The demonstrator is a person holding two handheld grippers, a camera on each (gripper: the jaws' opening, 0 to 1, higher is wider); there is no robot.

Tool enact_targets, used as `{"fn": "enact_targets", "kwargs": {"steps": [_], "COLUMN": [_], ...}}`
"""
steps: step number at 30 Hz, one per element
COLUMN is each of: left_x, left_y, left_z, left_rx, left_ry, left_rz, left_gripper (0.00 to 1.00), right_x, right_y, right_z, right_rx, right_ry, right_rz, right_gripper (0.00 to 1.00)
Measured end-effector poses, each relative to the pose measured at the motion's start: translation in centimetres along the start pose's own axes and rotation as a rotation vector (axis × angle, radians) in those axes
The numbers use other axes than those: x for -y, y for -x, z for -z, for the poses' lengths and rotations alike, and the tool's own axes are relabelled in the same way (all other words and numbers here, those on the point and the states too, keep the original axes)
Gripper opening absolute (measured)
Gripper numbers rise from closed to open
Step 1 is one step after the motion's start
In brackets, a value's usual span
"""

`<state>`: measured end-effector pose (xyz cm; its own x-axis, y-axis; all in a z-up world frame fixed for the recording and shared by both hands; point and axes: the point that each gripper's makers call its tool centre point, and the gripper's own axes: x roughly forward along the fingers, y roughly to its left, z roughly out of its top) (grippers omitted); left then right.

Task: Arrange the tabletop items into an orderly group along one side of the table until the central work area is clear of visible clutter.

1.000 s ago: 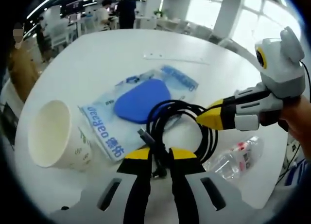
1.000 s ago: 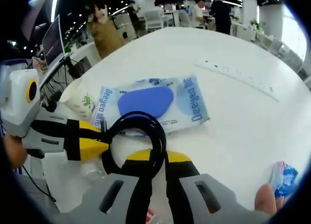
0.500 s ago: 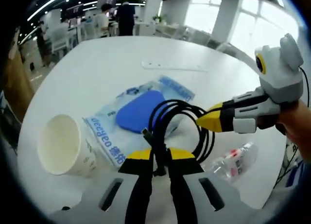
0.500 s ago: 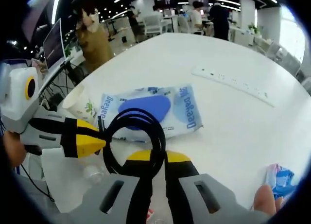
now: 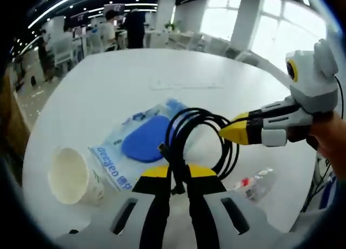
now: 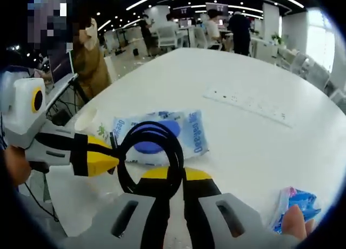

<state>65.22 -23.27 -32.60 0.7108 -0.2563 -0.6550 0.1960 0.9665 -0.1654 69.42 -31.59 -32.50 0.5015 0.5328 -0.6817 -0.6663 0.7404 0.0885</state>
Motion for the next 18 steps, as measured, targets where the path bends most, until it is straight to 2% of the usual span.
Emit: {"fn": "enact_targets", "kwargs": {"steps": [8,18], "left_x": [2.6,6.8], "left_y": [1.0,2.1], "left_z": [-1.9,-2.7], "left_rx": [0.032,0.049], "left_ry": [-0.042,-0.100], "left_rz": [0.033,0.094], "left_gripper": [0.08,0.08], "right_x": [1.4,3.1], "right_y": [3.2,7.5], "right_z": [-0.9,0.2], "right_rx": [0.036,0.057], "right_ry": [0.010,-0.003], "right_rz": [0.033,0.066], "right_gripper": [0.07,0.07]}}
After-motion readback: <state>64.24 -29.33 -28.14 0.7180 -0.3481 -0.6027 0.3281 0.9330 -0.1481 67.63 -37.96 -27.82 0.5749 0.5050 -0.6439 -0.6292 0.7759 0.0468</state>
